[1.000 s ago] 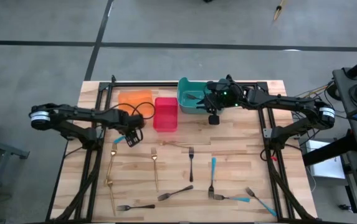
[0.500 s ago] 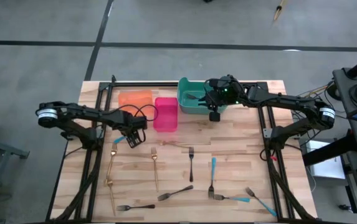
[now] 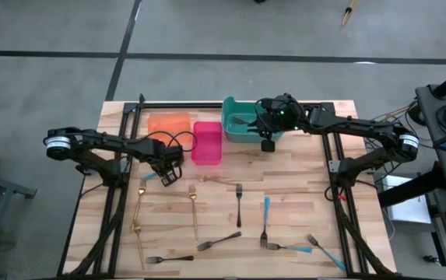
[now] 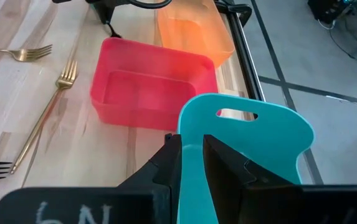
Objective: Sort silverware by color (type)
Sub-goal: Put the blue fork into the orange bin
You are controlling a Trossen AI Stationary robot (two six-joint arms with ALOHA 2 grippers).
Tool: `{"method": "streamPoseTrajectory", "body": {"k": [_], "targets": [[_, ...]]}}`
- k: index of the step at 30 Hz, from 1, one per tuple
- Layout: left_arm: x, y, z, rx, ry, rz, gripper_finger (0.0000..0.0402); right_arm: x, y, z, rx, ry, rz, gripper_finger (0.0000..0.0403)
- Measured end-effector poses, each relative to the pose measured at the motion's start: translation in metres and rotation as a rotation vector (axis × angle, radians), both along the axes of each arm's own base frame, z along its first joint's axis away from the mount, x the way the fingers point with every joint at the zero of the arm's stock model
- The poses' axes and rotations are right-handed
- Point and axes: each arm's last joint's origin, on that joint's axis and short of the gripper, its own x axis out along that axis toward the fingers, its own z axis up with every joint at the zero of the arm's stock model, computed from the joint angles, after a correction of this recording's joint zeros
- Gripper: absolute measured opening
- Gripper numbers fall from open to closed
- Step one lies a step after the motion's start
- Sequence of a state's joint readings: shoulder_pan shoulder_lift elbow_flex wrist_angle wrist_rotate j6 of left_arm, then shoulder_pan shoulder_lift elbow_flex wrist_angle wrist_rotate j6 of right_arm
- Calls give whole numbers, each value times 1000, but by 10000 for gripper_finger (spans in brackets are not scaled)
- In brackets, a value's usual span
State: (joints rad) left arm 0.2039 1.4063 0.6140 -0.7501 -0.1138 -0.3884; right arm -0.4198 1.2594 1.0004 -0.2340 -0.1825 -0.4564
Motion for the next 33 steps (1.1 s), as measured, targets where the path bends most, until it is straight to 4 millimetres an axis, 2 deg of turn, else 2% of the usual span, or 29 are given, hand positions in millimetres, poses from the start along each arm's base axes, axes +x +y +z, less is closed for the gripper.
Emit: {"method": "streamPoseTrajectory", "body": {"k": [9, 16, 25, 29, 33], "targets": [[-4, 0, 6, 8, 33, 8, 2, 0, 0, 0, 8, -2, -5, 57], [0, 0, 45, 1, 30, 7, 1, 0, 0, 0, 12, -2, -7, 57], [4, 4, 104, 12, -46, -105, 0, 0, 0, 0, 11, -2, -7, 57], [12, 17, 125, 56, -88, -168, 0, 0, 0, 0, 17, 0, -10, 57], [21, 40, 140, 85, -82, -236, 0, -2, 1, -4, 39, 36, -14, 57]]}}
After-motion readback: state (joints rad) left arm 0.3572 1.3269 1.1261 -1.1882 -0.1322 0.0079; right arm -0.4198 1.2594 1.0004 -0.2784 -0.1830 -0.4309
